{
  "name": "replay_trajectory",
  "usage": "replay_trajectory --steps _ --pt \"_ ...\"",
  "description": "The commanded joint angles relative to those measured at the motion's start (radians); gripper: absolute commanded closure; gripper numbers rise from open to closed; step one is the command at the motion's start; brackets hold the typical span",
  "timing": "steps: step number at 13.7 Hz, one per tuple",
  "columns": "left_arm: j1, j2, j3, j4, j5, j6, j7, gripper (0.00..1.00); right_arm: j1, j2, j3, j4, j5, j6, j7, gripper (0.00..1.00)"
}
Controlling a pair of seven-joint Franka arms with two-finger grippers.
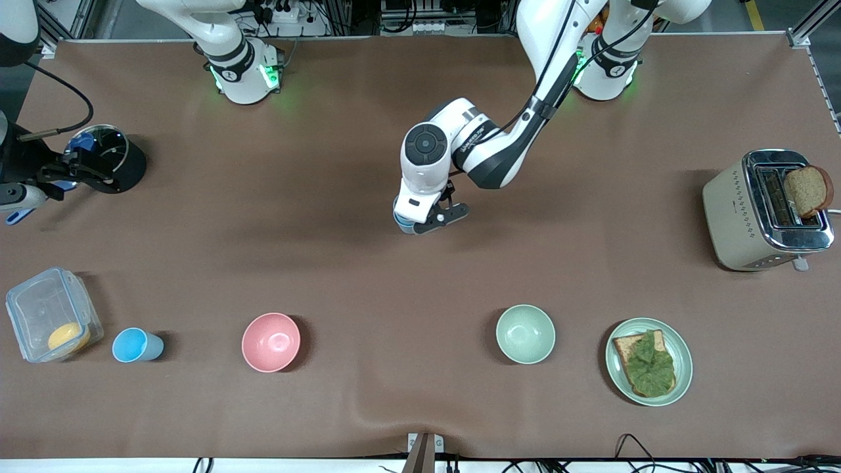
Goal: Stack blue cups with both arms
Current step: 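Open the left gripper and lift it away from the stack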
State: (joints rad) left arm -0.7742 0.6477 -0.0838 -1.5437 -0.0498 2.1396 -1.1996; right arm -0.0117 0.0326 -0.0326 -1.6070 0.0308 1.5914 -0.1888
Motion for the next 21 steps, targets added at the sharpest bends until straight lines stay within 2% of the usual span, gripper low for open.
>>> replay_trajectory --steps 1,2,5,8,11,15,18,21 --pt "-0.001 -0.010 0.006 0.037 0.038 -0.001 -0.032 0.00 -0.011 0.000 0.010 0.007 -0.014 -0.013 0.005 0.00" --pt "0.006 -0.019 0.013 0.049 0.041 -0.003 -0.028 0.00 -0.011 0.000 0.010 0.007 -0.012 -0.011 0.005 0.00" --pt "0.010 -0.081 0.105 0.060 0.059 -0.004 -0.014 0.00 -0.010 0.000 0.010 0.007 -0.012 -0.013 0.006 0.00" --pt "0.082 -0.131 0.188 0.059 0.073 -0.074 0.063 0.00 -0.008 0.000 0.010 0.007 -0.012 -0.013 0.006 0.00" --pt "0.244 -0.193 0.191 0.060 0.073 -0.202 0.268 0.00 -0.010 0.000 0.010 0.007 -0.012 -0.013 0.006 0.00" --pt "0.441 -0.238 0.187 0.060 0.070 -0.251 0.481 0.00 -0.007 0.001 0.010 0.007 -0.012 -0.013 0.006 0.00" --pt "0.480 -0.264 0.188 0.076 0.067 -0.299 0.612 0.00 -0.008 0.001 0.010 0.007 -0.011 -0.013 0.005 0.00" --pt "0.524 -0.368 0.185 0.034 0.054 -0.300 0.684 0.00 -0.005 0.003 0.010 0.009 -0.011 -0.013 0.005 0.00"
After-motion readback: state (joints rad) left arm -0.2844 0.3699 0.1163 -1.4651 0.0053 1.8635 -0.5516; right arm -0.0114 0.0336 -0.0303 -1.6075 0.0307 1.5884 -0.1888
